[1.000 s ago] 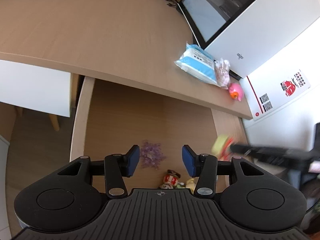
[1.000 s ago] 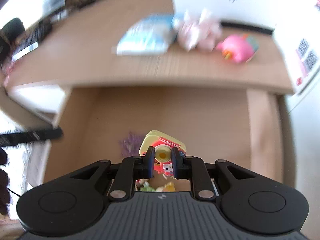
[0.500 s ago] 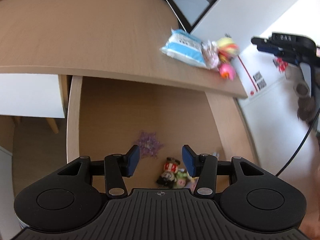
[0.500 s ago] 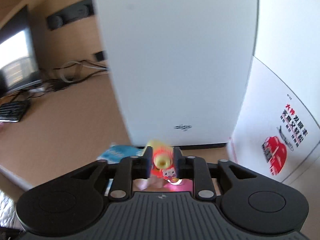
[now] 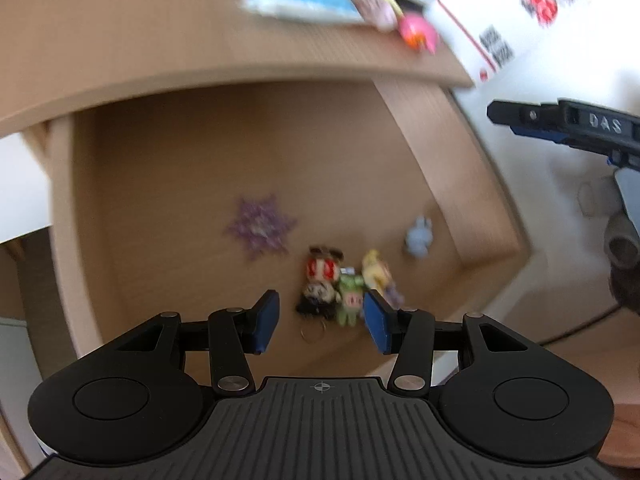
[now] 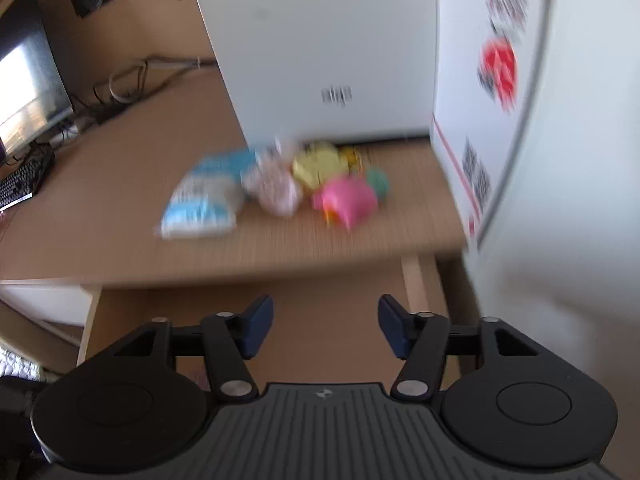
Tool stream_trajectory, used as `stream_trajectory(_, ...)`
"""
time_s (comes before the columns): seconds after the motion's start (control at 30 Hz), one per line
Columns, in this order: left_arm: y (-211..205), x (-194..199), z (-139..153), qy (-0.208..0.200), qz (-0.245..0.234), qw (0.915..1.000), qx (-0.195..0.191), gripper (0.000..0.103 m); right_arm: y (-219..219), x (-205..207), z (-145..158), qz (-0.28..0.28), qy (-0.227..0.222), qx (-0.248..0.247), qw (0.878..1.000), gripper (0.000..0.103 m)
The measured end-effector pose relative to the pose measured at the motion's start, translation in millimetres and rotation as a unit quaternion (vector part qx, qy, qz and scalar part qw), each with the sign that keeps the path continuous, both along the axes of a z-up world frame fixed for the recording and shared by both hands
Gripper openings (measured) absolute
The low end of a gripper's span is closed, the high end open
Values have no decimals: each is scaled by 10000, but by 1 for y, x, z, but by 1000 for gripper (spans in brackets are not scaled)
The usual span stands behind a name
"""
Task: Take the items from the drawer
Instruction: 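Place the red-yellow toy on the desk with the right tool while the left tool reaches into the drawer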
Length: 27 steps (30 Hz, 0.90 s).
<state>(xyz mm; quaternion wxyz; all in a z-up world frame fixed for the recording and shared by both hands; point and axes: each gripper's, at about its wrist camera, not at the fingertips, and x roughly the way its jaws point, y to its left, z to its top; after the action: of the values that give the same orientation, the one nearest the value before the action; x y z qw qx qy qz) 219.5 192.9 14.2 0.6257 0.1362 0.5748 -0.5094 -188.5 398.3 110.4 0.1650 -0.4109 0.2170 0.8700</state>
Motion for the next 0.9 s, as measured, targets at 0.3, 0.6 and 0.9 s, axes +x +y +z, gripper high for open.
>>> stream_trajectory(0.3, -48, -21, -28, -198, -701, 9959, 529, 51, -35, 35, -31, -187, -380, -219, 9989, 71)
stream_trajectory(0.6, -80, -27, -69, -272, -844, 9918, 918, 25, -41, 67, -32, -442, -513, -113, 9976, 80)
stream_trajectory(0.9, -37, 11, -40, 205, -69, 9989, 421, 10, -44, 60, -50, -119, -780, -340, 9963, 83)
